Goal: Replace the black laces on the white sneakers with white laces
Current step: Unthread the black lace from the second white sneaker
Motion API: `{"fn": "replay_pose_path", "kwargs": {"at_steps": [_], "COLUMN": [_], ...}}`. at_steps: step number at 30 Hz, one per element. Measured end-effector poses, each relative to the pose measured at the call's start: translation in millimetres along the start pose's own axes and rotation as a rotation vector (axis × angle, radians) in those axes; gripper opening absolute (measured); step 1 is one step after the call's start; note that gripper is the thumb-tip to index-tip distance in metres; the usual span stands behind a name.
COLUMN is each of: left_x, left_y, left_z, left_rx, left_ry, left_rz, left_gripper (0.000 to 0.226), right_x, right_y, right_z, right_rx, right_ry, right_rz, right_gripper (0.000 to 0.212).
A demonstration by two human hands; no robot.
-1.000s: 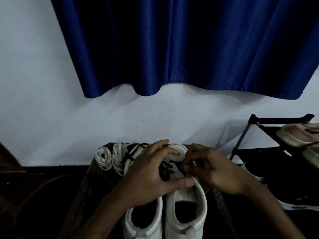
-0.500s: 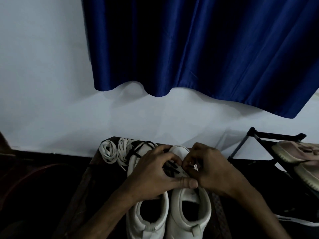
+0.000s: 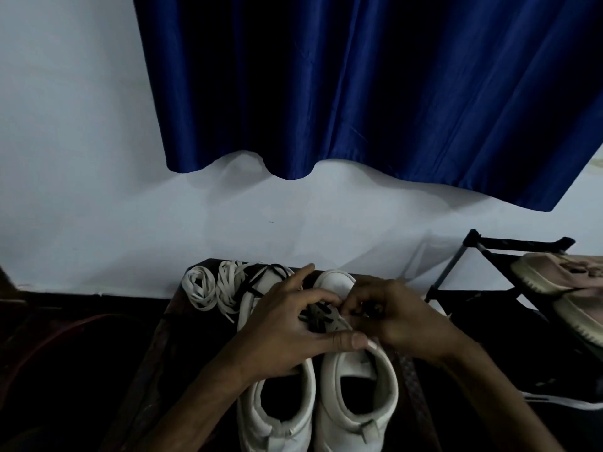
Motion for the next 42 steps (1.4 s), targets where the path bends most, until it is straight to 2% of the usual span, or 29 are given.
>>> {"fn": "replay_pose_path", "kwargs": {"at_steps": [2,5,7,9,12,14,17,20,22,24,28,32,36,40,42], "left_x": [-1,-3,-4,-5,-6,-8,-8,-7,-6,-6,-8,-8,-6,-7,-8], "left_y": [-2,-6,-8,-8,-8,-8,-10,-12,-12,-11,-10,-12,-11,-11,-12], "left_z": [-3,-11,-13,-14,-18,-20,-20,-19,-20,-19,-18,-18,-17,-19,-20], "left_rx": [0.041,0.125,0.159,0.16,0.188,0.212,0.207,0.205,0.213,0.214,0.205,0.204,0.227,0.24,0.248], "left_ry": [0.005,0.048,0.068,0.067,0.074,0.087,0.084,0.081,0.082,0.081,0.066,0.063,0.055,0.058,0.068], "left_rz": [-0.006,-0.062,-0.096,-0.109,-0.125,-0.141,-0.156,-0.162,-0.17,-0.177,-0.188,-0.193,-0.159,-0.174,-0.183], "left_gripper": [0.071,0.064,0.064,0.065,0.066,0.068,0.067,0.066,0.068,0.07,0.072,0.073,0.073,0.066,0.065], "right_x": [-7,-19,-23,-23,-21,-22,-21,-14,-8,-3,5,9,8,3,1], "right_y": [-1,7,8,8,10,1,-24,-32,-24,-19,-10,5,-7,-28,-36], "right_z": [-14,-36,-53,-68,-76,-72,-44,-9,8,10,10,6,1,-7,-14], "right_rx": [0.299,0.7,0.938,1.031,1.077,0.918,0.406,0.138,-0.045,-0.183,-0.272,-0.213,-0.283,-0.301,-0.324], "right_ry": [0.065,0.216,0.321,0.384,0.4,0.354,0.229,0.104,0.024,0.011,0.021,0.003,-0.003,0.006,0.016], "right_rz": [-0.024,-0.069,-0.189,-0.29,-0.354,-0.354,-0.26,-0.146,-0.042,-0.02,0.002,0.097,-0.047,-0.104,-0.114], "right_gripper": [0.003,0.003,0.011,0.023,0.027,0.019,0.003,0.016,0.015,0.014,0.011,0.012,0.01,0.028,0.017]}}
Point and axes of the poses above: each hand's wrist, its own x-axis towards the middle knuckle, its own y-axis out of the palm, z = x × y, the point moved 10 cm from there along x, towards the middle knuckle, and after that the axes turned 3 degrees about -z, right-handed, at the moved point
